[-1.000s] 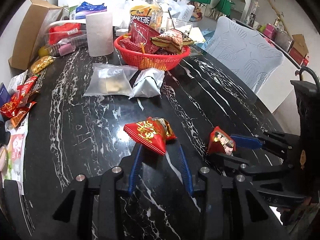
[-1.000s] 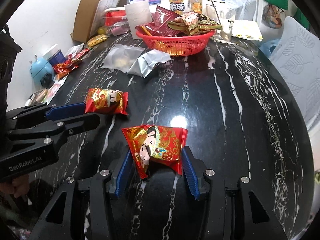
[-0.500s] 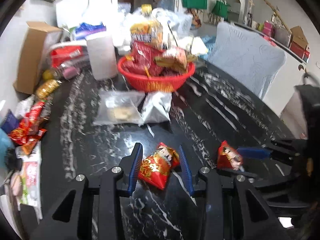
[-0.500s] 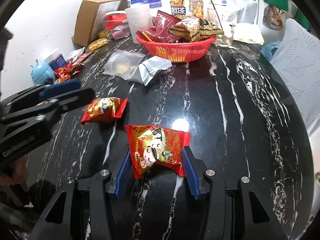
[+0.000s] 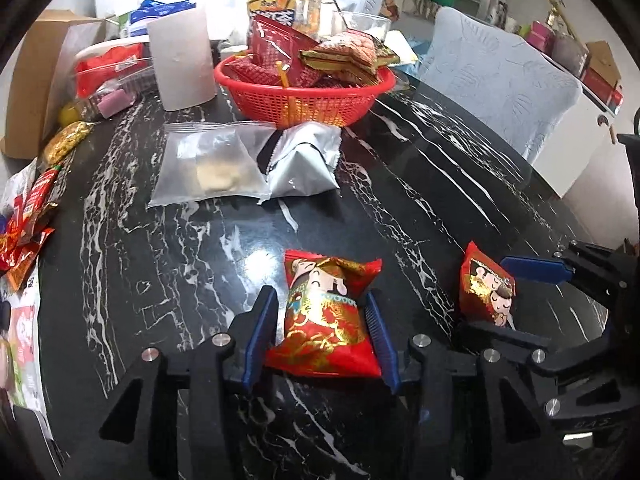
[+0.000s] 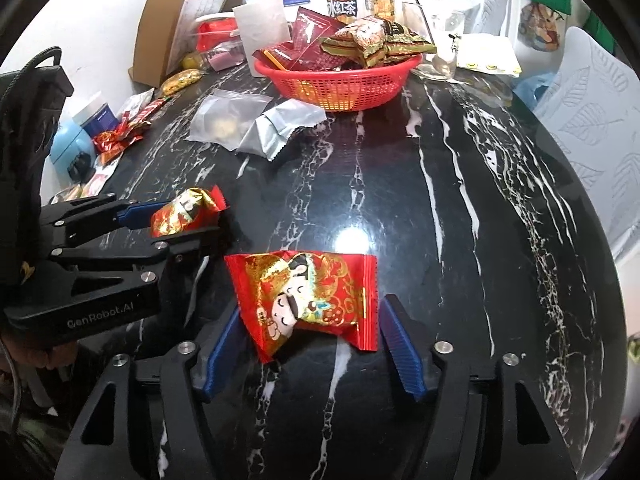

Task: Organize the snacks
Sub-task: 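Lift both red packets off the table with both tools, then carry both red packets toward the red basket with both tools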

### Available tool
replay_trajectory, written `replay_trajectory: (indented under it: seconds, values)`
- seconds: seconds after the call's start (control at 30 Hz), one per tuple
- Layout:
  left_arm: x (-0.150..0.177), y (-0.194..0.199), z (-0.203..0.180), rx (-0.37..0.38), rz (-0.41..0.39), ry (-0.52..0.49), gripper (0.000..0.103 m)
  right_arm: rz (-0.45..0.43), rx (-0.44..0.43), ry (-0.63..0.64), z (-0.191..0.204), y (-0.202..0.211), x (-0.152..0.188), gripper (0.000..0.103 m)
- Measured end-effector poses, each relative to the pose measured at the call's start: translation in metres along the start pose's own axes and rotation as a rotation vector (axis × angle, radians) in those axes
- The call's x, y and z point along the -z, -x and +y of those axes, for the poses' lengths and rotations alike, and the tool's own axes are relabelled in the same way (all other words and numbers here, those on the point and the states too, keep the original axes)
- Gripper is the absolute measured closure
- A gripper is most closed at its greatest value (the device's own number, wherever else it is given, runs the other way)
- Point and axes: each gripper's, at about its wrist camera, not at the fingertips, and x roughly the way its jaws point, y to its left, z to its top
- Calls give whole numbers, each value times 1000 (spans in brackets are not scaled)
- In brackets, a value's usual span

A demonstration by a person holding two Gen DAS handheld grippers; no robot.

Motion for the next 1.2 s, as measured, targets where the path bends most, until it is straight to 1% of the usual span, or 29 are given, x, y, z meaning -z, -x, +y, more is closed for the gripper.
replay_trajectory:
  seconds: [0.03,0.1,0.13,0.2,0.23,0.27,0.3,0.33,0.37,0.43,0.5,0.57,0.67,0.83,0.97,1.07,1.2]
  values:
    - [1,1,0,-3,-1,1,58,-1,2,4,0,0,0,29]
    - [0,0,0,-26,4,-7,63,1,5,7,1,-2,0,23]
    - [1,0,1,-28,3,-6,63,2,9,6,1,-3,-1,20]
    - [1,0,3,-20,-2,9,65,2,15,4,1,-4,-2,19]
    - [1,2,5,-18,-3,15,65,-2,19,-2,0,-5,-3,21]
    - [1,2,6,-14,-2,22,65,-14,26,-8,-1,-5,-3,32]
    - [1,2,8,-8,-4,34,65,-27,35,0,0,-4,-3,39]
    - [1,1,9,-6,-4,42,65,-33,50,13,1,-4,-3,42]
    - [0,1,10,-5,-4,49,65,-31,62,23,2,-5,-4,50]
    - [1,2,12,-2,-4,74,65,-36,67,35,3,-5,-4,55]
    - [1,3,13,4,0,88,65,-45,31,17,1,-4,-4,60]
    - [2,3,13,6,2,93,65,-47,3,2,-2,-3,-4,62]
    - [2,4,13,32,12,113,66,-49,-17,-1,-2,-2,-3,62]
    - [2,13,14,27,0,120,66,-42,-50,1,3,0,-4,62]
    - [-2,25,14,27,-32,123,66,-52,-62,18,9,4,-8,62]
    - [-8,34,15,55,-51,128,66,-64,-83,35,12,9,-13,62]
    - [-20,48,14,44,-96,111,66,-92,-93,71,16,18,-24,62]
